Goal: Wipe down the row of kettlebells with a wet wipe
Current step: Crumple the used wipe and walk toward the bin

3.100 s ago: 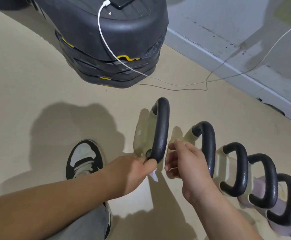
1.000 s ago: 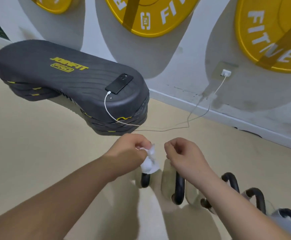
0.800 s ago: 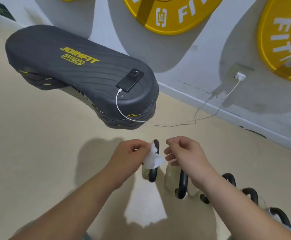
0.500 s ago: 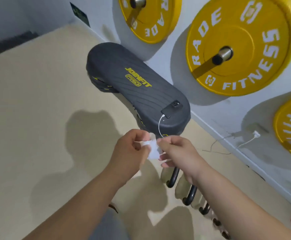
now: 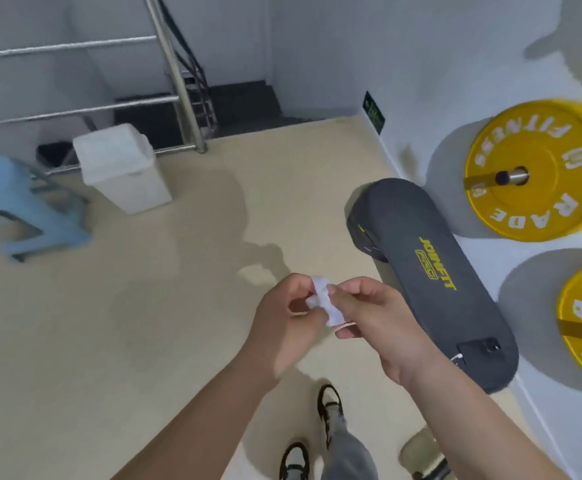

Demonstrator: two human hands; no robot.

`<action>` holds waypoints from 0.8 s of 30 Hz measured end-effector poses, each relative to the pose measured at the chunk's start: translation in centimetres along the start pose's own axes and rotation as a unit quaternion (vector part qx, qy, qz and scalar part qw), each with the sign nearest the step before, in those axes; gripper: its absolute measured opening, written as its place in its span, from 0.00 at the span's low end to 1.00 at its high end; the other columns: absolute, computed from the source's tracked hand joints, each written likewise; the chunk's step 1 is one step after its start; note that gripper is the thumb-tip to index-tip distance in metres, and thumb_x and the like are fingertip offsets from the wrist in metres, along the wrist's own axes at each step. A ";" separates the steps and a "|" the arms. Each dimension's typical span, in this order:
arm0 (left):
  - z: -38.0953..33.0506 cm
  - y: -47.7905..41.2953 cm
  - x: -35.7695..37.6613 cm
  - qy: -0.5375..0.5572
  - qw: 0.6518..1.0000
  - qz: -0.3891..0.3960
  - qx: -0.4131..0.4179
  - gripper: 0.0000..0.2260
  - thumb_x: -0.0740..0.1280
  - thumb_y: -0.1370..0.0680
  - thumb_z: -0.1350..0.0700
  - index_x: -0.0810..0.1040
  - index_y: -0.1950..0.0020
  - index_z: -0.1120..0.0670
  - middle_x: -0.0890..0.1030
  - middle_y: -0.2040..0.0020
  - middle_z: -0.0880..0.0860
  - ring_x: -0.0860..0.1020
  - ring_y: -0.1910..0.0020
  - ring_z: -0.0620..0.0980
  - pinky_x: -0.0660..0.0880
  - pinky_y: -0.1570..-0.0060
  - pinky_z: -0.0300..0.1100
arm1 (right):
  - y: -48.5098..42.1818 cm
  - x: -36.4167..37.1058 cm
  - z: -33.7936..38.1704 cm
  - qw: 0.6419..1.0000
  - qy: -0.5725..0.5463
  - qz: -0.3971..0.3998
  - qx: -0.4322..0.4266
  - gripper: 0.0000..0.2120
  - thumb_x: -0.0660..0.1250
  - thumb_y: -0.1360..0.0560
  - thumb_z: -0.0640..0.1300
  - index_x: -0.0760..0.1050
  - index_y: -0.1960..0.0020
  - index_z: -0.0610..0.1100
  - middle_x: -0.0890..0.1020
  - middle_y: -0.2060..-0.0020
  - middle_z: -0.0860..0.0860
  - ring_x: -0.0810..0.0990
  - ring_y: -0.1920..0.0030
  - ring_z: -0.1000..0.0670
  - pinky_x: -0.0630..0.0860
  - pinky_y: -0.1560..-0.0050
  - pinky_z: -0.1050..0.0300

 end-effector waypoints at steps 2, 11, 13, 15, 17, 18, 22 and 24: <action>-0.6 -2.0 -3.6 0.029 0.999 -0.023 -0.005 0.14 0.72 0.26 0.63 0.83 0.46 0.46 0.86 0.49 0.45 0.84 0.47 0.50 0.81 0.44 0.47 | -3.0 3.4 2.7 1.000 0.018 0.024 -0.010 0.08 0.74 0.22 0.46 0.83 0.51 0.40 0.88 0.53 0.42 0.85 0.57 0.48 0.80 0.56 0.54; -1.5 -7.2 -25.6 0.092 0.962 -0.257 -0.007 0.09 0.70 0.25 0.66 0.76 0.51 0.54 0.83 0.63 0.57 0.78 0.66 0.53 0.75 0.63 0.43 | -13.6 25.0 13.2 0.979 0.136 0.143 -0.049 0.07 0.73 0.21 0.43 0.81 0.46 0.41 0.88 0.54 0.44 0.84 0.62 0.49 0.81 0.61 0.56; -0.8 -7.6 -31.0 0.109 0.951 -0.289 -0.014 0.05 0.71 0.25 0.63 0.78 0.53 0.56 0.83 0.62 0.61 0.78 0.66 0.56 0.72 0.66 0.38 | -15.4 31.2 14.3 0.971 0.161 0.172 -0.046 0.06 0.72 0.21 0.43 0.81 0.47 0.40 0.88 0.56 0.46 0.84 0.61 0.49 0.81 0.61 0.57; -0.2 -8.3 -36.7 0.122 0.941 -0.316 -0.021 0.02 0.73 0.24 0.59 0.82 0.56 0.55 0.83 0.62 0.57 0.78 0.66 0.55 0.70 0.69 0.33 | -17.2 37.8 15.0 0.960 0.187 0.205 -0.034 0.06 0.71 0.21 0.43 0.82 0.48 0.40 0.89 0.54 0.46 0.86 0.58 0.48 0.82 0.60 0.56; 0.2 -9.8 -43.0 0.128 0.933 -0.335 -0.017 0.03 0.73 0.25 0.57 0.83 0.59 0.53 0.83 0.61 0.51 0.77 0.68 0.47 0.68 0.71 0.29 | -19.3 44.9 15.7 0.949 0.204 0.239 -0.030 0.07 0.71 0.21 0.44 0.82 0.48 0.40 0.89 0.53 0.46 0.87 0.55 0.48 0.83 0.57 0.54; 0.6 -10.8 -46.2 0.127 0.932 -0.340 -0.018 0.03 0.73 0.26 0.57 0.84 0.60 0.52 0.82 0.59 0.50 0.77 0.69 0.43 0.67 0.72 0.28 | -20.5 48.2 16.1 0.946 0.209 0.247 -0.025 0.08 0.70 0.20 0.44 0.82 0.47 0.40 0.89 0.52 0.45 0.87 0.56 0.48 0.83 0.57 0.54; 1.6 -16.4 -57.5 0.115 0.934 -0.337 -0.010 0.02 0.75 0.24 0.57 0.85 0.56 0.52 0.84 0.57 0.48 0.80 0.65 0.42 0.75 0.64 0.31 | -26.5 58.9 18.3 0.951 0.197 0.237 -0.011 0.07 0.70 0.20 0.44 0.82 0.47 0.40 0.89 0.54 0.45 0.87 0.57 0.48 0.83 0.57 0.53; 2.0 -19.9 -62.0 0.081 0.940 -0.331 -0.015 0.06 0.72 0.23 0.61 0.84 0.54 0.50 0.84 0.53 0.48 0.80 0.63 0.41 0.78 0.59 0.35 | -29.8 62.7 20.2 0.957 0.197 0.215 -0.009 0.06 0.71 0.21 0.43 0.82 0.49 0.40 0.88 0.56 0.45 0.86 0.58 0.47 0.83 0.57 0.52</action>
Point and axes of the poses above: each hand's wrist, its own y-axis away from the middle knuckle, its own x-axis out of the palm, z = x × y, the point moved 7 cm from there along -y, towards the middle knuckle
